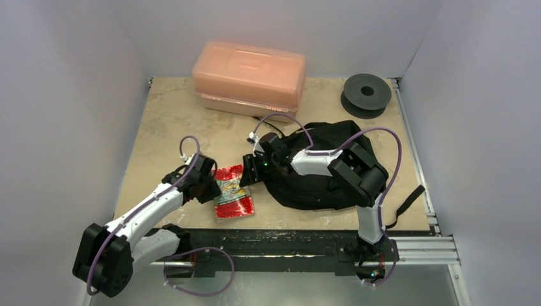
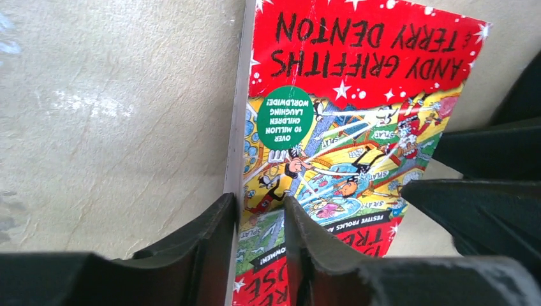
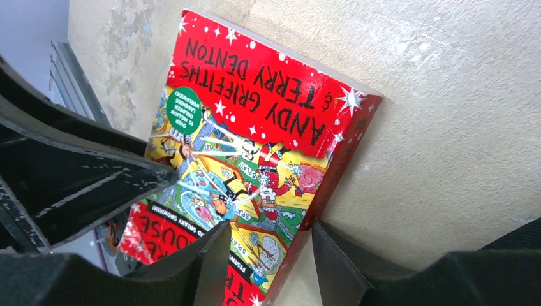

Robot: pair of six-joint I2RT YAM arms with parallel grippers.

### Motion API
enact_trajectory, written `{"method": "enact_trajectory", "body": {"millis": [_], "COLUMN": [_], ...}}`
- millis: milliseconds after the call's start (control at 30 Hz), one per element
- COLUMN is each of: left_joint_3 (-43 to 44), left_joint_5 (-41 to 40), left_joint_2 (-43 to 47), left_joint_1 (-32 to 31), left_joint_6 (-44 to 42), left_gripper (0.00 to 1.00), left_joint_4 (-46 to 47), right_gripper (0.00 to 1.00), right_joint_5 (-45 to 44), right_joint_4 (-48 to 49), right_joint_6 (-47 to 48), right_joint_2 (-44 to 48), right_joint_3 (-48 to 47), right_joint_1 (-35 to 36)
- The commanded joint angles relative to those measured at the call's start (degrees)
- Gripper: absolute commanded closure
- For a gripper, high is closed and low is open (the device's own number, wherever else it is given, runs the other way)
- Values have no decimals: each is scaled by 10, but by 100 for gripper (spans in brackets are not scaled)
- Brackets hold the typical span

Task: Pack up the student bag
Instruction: Pick up the book from the center of the board.

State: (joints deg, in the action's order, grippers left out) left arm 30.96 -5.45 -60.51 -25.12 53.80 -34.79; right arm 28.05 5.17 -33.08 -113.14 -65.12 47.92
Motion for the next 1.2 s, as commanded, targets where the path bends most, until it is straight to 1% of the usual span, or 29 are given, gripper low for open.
{"method": "enact_trajectory", "body": {"millis": [0, 67, 133, 200, 300, 367, 400, 533, 667, 800, 867, 933, 1033, 1167], "left_joint_3": [13, 12, 12, 13, 21, 27, 30, 44, 63, 76, 82, 86, 88, 87], "left_joint_5": [21, 10, 7, 7, 2, -4, -8, -12, -9, 1, 7, 16, 28, 37], "left_joint_2": [47, 59, 65, 65, 65, 71, 77, 91, 94, 109, 118, 125, 132, 134], "left_joint_1": [-2, -2, -2, -2, -2, -2, -2, -2, -2, -2, -2, -2, -2, -2], "left_joint_6": [3, -4, -6, -7, -4, -3, -1, 3, 7, 16, 22, 28, 37, 45], "left_gripper": [75, 85, 92, 99, 100, 100, 100, 100, 100, 100, 100, 100, 100, 100], "left_joint_4": [63, 58, 55, 52, 39, 29, 25, 13, -3, -14, -20, -23, -25, -25], "right_gripper": [47, 47, 45, 43, 35, 27, 25, 17, 15, 14, 14, 13, 13, 12], "right_joint_5": [31, 28, 22, -3, -93, -182, -213, -312, -415, -505, -548, -617, -708, -790], "right_joint_4": [13, 10, 8, -10, -47, -50, -46, 31, 111, 168, 183, 197, 204, 223], "right_joint_6": [-2, 1, 7, 25, 86, 140, 169, 276, 367, 406, 415, 421, 431, 436], "right_joint_2": [-12, -11, -10, -2, 38, 80, 104, 195, 238, 223, 200, 174, 135, 100], "right_joint_3": [-13, -15, -15, -17, -16, -1, 13, 91, 152, 172, 165, 152, 120, 95], "right_joint_1": [15, 14, 15, 15, 26, 51, 66, 150, 250, 316, 340, 364, 384, 393]}}
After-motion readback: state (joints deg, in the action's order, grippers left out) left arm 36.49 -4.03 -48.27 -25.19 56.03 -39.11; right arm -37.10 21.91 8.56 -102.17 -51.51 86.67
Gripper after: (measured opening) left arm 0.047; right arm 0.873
